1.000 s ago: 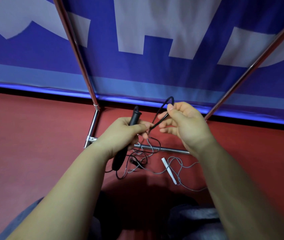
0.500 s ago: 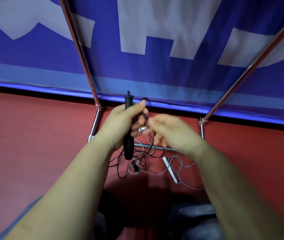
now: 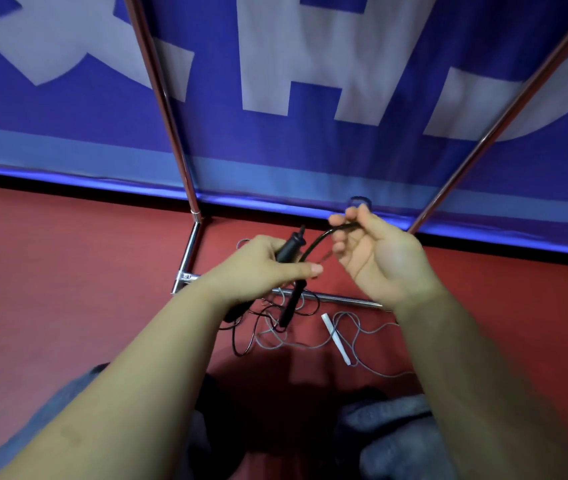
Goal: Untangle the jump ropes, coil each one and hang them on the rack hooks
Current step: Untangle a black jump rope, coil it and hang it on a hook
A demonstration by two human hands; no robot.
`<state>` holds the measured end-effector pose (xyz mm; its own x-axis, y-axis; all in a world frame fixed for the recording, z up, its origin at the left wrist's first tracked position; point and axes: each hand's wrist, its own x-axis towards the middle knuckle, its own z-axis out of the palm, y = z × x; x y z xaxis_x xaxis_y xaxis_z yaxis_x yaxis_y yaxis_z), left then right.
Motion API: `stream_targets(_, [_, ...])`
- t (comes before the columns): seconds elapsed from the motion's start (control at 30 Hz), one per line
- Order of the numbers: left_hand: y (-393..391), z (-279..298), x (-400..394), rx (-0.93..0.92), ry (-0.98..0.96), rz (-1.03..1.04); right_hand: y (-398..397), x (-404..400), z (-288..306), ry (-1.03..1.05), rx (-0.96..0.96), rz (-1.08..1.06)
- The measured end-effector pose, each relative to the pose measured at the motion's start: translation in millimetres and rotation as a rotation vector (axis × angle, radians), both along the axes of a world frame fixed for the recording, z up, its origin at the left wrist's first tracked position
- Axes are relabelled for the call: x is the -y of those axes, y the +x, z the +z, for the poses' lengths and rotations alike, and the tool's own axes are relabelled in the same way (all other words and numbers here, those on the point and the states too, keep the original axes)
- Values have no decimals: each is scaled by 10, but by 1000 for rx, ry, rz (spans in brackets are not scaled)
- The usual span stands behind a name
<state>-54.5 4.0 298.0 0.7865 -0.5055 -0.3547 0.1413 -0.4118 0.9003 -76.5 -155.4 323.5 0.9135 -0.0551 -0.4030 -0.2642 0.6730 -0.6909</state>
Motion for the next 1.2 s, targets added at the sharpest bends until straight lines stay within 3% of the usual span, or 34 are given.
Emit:
stream_targets(0.1, [-27, -16, 19, -26, -103, 104, -42, 53, -13, -69, 20, 36])
stream_targets(0.23, [-100, 102, 21, -194, -388, 302, -253, 22, -44, -849, 24, 509])
stream_targets(0.3, [-194, 202, 18, -241, -469, 314, -414, -40, -67, -1011, 33, 659])
stream_targets(0.37, [-313, 295, 3, -258, -519, 331, -571, -106, -38, -1077, 61, 600])
stream_targets(0.5, [-632, 397, -46, -173, -465, 319, -865, -167, 204, -905, 126, 332])
stream_targets(0.7, [-1406, 658, -105, 6, -197, 117, -1401, -211, 756, -204, 160, -19])
stream_targets(0.8, [-1686, 820, -142, 86, -179, 92, -1649, -202, 962, -66, 206, -127])
stream_targets(0.9, [-1932, 993, -188, 130, -172, 101, -1924, -194, 1109, -115, 201, -115])
stream_targets(1.03, [-2246, 1246, -201, 142, -189, 64, -2283, -222, 1198, -584, 111, -11])
stream_targets(1.13, [-2450, 1477, -238, 84, -211, -19, -2477, -302, 1343, -738, 237, -142])
stream_targets(1.2, [-2571, 1640, -256, -22, -327, -92, -2565, -331, 1488, -854, 369, -218])
